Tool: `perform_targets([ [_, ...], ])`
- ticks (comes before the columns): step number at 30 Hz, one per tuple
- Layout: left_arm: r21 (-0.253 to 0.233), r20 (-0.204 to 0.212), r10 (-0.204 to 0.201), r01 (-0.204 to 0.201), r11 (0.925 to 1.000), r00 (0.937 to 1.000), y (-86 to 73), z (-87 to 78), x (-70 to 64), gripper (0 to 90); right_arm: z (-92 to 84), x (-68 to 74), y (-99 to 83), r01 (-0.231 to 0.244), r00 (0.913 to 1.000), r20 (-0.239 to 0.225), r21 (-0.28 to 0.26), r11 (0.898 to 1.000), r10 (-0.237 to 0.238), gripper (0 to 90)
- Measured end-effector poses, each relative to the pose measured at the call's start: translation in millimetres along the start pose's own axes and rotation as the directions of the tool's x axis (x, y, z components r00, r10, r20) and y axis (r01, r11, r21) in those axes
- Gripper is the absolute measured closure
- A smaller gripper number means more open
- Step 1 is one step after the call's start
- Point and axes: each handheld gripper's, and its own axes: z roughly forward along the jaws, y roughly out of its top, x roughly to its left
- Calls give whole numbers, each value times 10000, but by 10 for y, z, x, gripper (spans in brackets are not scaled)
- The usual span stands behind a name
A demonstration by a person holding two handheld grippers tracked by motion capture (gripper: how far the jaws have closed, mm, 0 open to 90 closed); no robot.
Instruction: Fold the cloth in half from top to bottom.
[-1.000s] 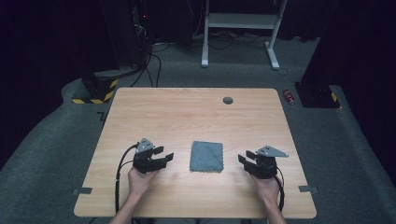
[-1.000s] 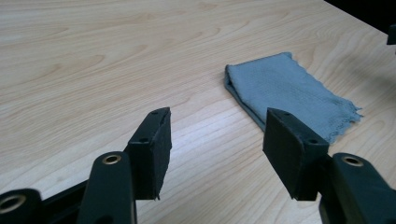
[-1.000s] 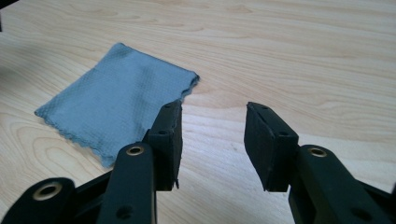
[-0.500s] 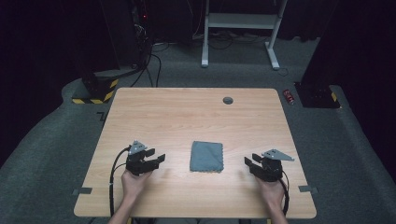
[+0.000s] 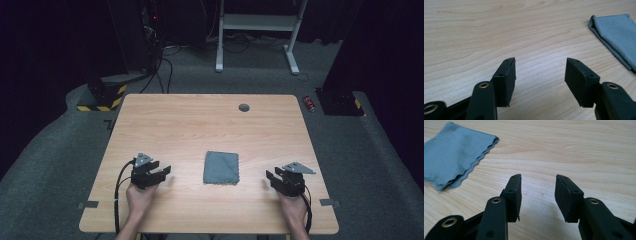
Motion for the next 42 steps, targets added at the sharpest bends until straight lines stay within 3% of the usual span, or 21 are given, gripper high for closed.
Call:
perform_targets([
  [20, 265, -917, 336, -313, 9992, 9952, -70, 51, 26, 421, 62, -36, -61, 264, 9965, 777, 440, 9987, -298, 563],
  [35, 554, -1303, 873, -807, 9952, 9876, -70, 91, -22, 404, 72, -40, -60, 410, 9935, 1037, 640, 9971, -475, 534],
  [42, 581, -1230, 909, -842, 9947, 9882, -70, 94, -26, 380, 77, -60, -56, 327, 9933, 1087, 673, 9972, -399, 479],
])
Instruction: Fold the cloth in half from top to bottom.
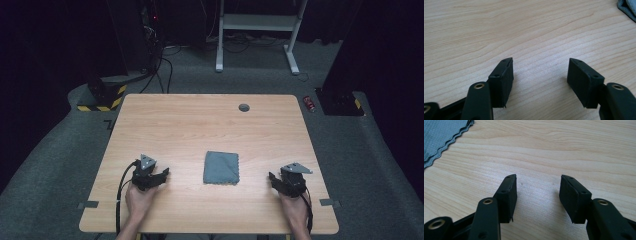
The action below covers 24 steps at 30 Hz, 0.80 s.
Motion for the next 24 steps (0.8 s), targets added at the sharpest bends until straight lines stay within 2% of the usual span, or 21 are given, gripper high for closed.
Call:
perform_targets([
  [9, 58, 94, 74, -75, 10000, 9999, 0, 3, -2, 334, 7, 1, 3, -19, 10000, -57, 55, 10000, 19, 417],
  [24, 94, 109, 81, -82, 9999, 9999, 0, 5, -15, 303, 10, 3, 5, 43, 9999, -130, 108, 9999, -42, 371],
])
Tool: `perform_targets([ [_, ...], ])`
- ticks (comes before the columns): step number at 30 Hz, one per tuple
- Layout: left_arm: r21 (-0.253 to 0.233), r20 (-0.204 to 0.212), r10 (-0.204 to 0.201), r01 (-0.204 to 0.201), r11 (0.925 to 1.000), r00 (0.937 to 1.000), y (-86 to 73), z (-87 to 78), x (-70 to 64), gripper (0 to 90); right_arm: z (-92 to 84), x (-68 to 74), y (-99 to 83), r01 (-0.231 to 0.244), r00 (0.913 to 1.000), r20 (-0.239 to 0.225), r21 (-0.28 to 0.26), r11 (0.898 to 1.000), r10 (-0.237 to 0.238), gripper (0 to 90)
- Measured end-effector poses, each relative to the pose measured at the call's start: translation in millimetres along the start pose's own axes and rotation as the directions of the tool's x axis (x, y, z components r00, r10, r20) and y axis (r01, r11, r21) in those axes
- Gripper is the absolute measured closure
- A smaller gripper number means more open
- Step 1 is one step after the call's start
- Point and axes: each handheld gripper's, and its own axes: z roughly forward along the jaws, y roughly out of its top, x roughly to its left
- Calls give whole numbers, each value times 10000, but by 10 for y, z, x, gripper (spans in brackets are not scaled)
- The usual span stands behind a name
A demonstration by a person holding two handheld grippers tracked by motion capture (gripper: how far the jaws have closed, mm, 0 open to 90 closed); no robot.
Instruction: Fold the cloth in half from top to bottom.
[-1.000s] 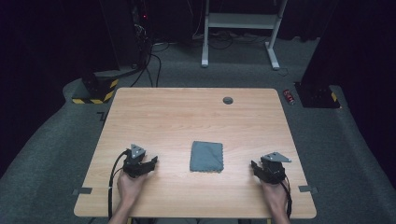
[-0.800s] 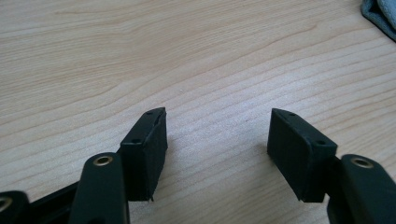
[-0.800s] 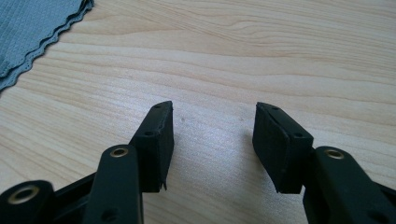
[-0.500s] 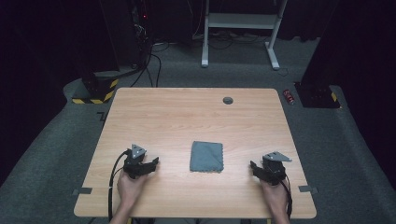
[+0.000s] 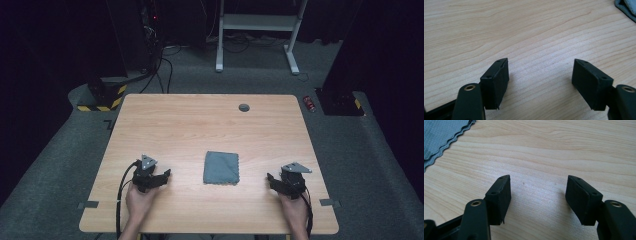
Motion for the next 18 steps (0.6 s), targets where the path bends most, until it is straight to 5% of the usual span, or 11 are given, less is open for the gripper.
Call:
perform_targets([
  [18, 5, -26, -27, 27, 10000, 10000, -1, -1, -7, 298, 3, -3, 1, 28, 10000, -35, 10, 10000, -27, 348],
])
